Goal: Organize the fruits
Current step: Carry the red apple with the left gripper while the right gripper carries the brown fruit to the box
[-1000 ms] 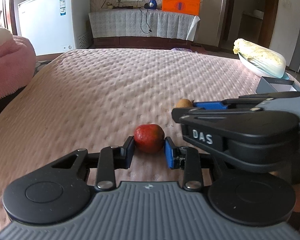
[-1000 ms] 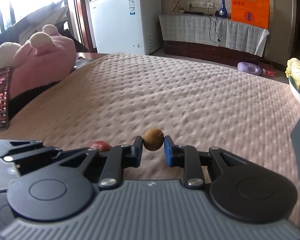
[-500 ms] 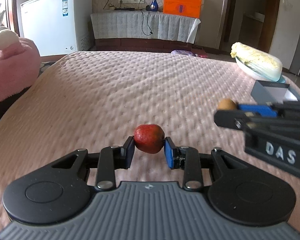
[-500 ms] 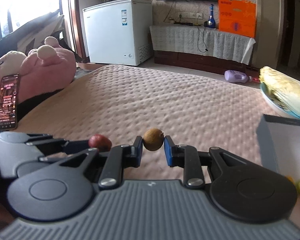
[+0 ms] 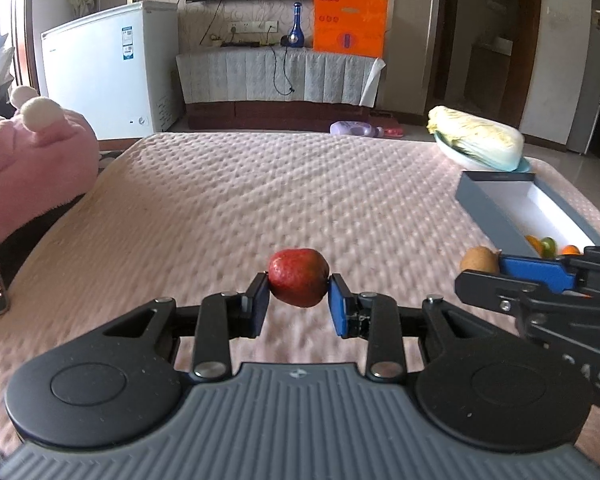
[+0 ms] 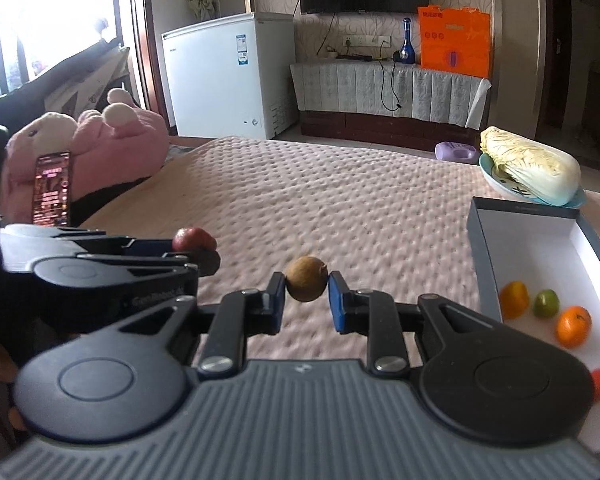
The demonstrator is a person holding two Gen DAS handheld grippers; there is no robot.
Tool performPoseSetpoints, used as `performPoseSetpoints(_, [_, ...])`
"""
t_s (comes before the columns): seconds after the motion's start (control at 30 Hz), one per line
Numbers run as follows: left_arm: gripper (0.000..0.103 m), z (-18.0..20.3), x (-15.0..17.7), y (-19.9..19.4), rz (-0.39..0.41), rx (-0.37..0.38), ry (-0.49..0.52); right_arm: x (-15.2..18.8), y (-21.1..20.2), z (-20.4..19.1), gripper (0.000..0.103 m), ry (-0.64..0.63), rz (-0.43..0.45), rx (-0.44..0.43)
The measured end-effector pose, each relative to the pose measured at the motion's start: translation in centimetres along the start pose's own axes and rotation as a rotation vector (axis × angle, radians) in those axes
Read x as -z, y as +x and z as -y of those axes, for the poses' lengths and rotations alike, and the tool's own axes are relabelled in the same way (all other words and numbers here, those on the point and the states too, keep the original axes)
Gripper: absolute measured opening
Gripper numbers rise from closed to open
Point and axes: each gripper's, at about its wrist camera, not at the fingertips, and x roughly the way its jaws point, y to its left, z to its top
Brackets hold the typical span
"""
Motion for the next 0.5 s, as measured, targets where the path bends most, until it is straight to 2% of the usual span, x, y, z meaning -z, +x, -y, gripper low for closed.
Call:
performPoseSetpoints(0.27, [0.037, 1.5, 1.0, -4.2, 0.037, 0.011, 0.000, 0.7, -2.4, 0.1, 0.026, -0.003, 0.018, 0.006])
performPoseSetpoints(0.5, [0.037, 3.6, 2.0, -6.4, 0.046, 0.006, 0.032, 0.9, -4.4, 1.1, 0.026, 0.017, 0.045, 0.018])
